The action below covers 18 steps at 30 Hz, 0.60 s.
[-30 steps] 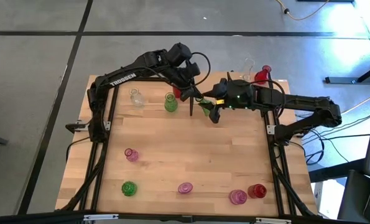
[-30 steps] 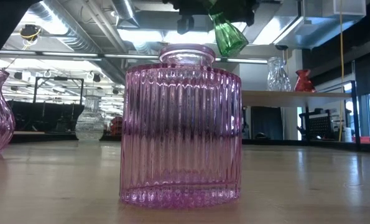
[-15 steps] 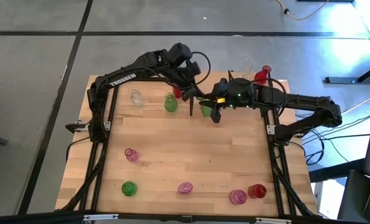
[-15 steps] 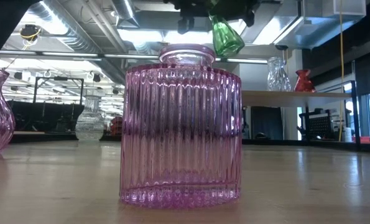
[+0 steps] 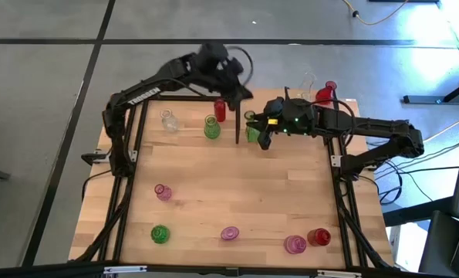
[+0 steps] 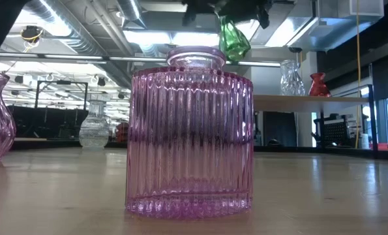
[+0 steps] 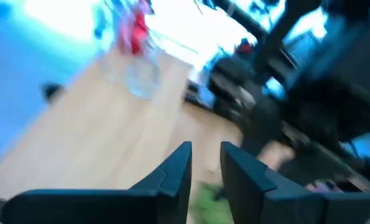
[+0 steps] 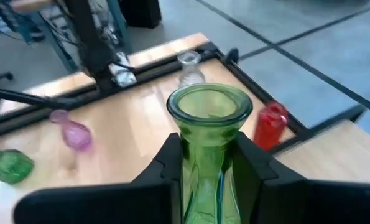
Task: Sort vases onto shelf
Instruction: Put the middle right green vase on the shelf
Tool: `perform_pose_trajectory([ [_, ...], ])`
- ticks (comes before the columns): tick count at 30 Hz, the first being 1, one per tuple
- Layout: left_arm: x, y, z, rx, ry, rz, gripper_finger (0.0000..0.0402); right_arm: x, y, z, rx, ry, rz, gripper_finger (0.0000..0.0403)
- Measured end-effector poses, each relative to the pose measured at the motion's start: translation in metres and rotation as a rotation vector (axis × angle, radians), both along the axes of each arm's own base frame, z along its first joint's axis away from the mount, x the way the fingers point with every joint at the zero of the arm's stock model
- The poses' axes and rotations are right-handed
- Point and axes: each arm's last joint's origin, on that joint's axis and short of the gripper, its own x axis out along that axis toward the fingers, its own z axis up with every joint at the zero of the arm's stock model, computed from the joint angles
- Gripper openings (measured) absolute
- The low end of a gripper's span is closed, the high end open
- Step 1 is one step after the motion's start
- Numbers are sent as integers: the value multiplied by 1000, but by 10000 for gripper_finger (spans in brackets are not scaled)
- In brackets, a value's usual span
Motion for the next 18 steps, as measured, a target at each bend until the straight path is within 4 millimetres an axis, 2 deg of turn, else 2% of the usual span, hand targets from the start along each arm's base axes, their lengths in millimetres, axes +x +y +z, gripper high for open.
perform_pose_trajectory([
  [4,-20,2,27,72,-99,54,86,-1,-2,3,-6,-47,-67,60],
  [9,-50,3,49,134,-133,130,90,-5,-4,-17,2,-61,-226,60],
  [15,-86,-13,80,215,-208,124,89,-2,6,-36,-172,-204,-395,60],
  [18,-98,-20,87,247,-215,126,89,4,0,-42,-257,-189,-478,60],
])
